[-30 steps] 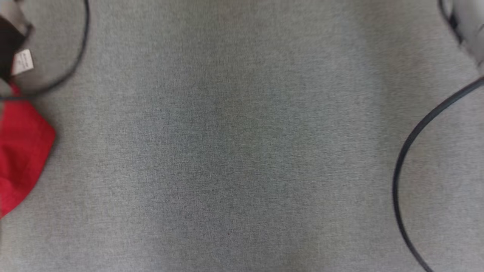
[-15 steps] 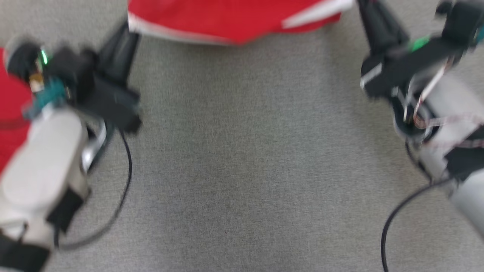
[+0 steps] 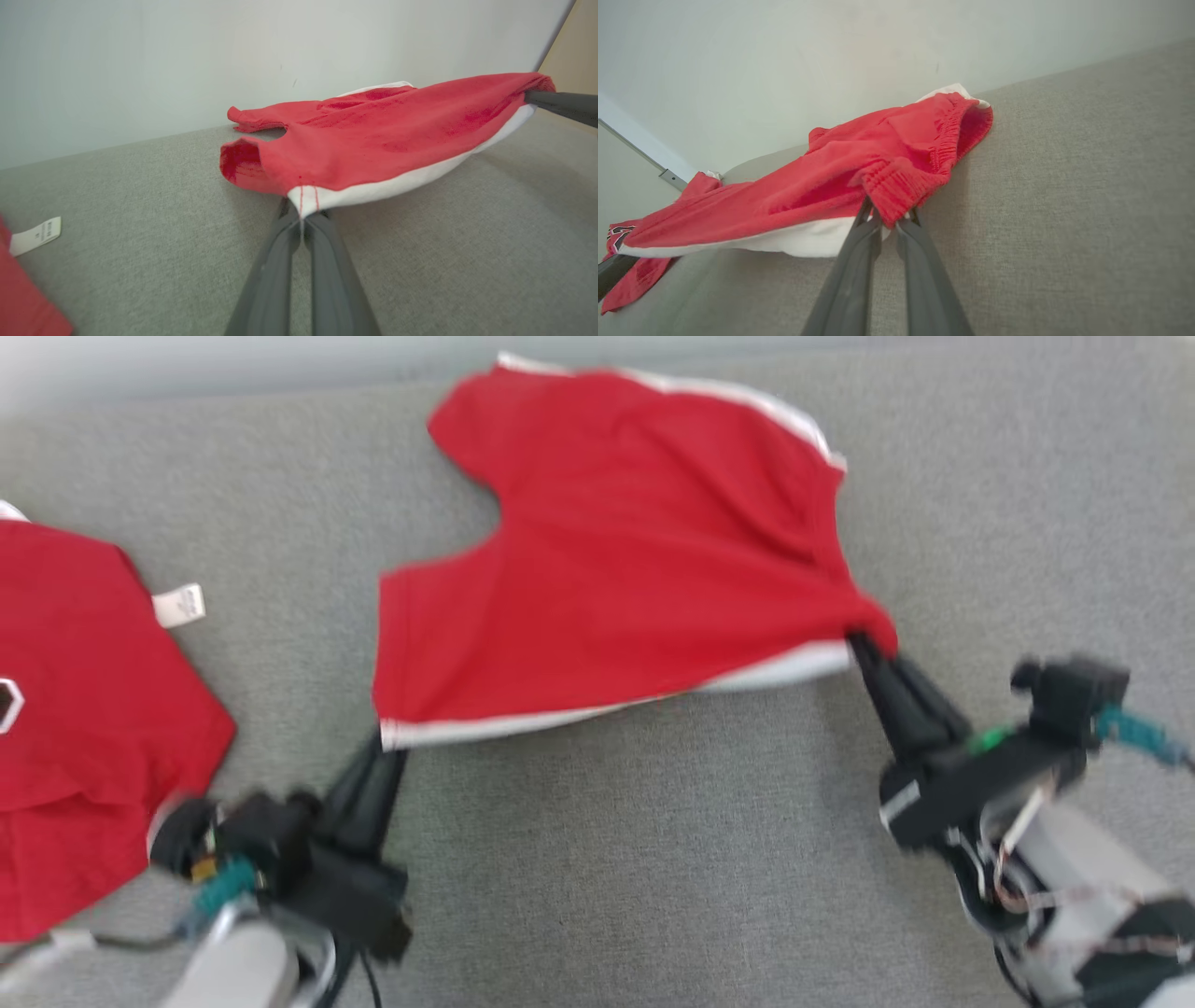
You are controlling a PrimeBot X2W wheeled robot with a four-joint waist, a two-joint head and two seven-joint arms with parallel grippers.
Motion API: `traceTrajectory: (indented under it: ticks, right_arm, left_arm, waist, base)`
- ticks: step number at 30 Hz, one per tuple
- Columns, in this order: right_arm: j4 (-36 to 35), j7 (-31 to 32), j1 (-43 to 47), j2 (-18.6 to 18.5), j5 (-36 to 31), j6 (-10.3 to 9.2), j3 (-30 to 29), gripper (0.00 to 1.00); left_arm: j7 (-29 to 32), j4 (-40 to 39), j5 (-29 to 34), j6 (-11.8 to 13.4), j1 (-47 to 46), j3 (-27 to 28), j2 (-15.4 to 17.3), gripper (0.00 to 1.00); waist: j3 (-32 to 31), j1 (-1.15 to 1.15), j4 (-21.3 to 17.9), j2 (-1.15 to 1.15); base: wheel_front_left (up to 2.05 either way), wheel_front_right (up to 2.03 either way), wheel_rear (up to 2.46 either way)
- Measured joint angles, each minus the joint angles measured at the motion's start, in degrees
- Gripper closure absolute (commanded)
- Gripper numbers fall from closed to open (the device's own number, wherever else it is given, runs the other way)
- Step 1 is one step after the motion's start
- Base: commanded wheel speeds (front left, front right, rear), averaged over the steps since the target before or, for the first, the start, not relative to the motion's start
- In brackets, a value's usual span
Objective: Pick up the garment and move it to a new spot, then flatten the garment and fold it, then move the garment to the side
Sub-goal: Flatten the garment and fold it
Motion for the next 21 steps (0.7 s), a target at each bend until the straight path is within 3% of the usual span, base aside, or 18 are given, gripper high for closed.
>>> traceTrajectory:
  ticks: [6,13,21]
  right_arm:
    - [-3.9,0.0,11.1,-1.4,-0.7,0.0,-2.5,1.0]
    - [-7.3,0.7,18.4,-3.5,-1.6,0.0,-1.6,1.0]
    - [-10.8,2.6,28.1,-4.7,0.2,0.03,-4.6,1.0]
  left_arm:
    - [0.0,-0.6,1.2,0.2,10.2,2.3,-1.9,1.0]
    - [0.0,-1.1,2.2,0.1,18.2,5.8,-4.9,1.0]
    - [0.0,-1.3,3.9,-0.4,27.2,9.0,-8.3,1.0]
  waist:
    - [-4.4,0.01,0.7,0.0]
    - [-8.5,0.01,0.8,0.0]
    - [-12.6,0.01,0.4,0.0]
  base:
    - [0.0,0.0,0.0]
    - [0.0,0.0,0.0]
    - [0.0,0.0,0.0]
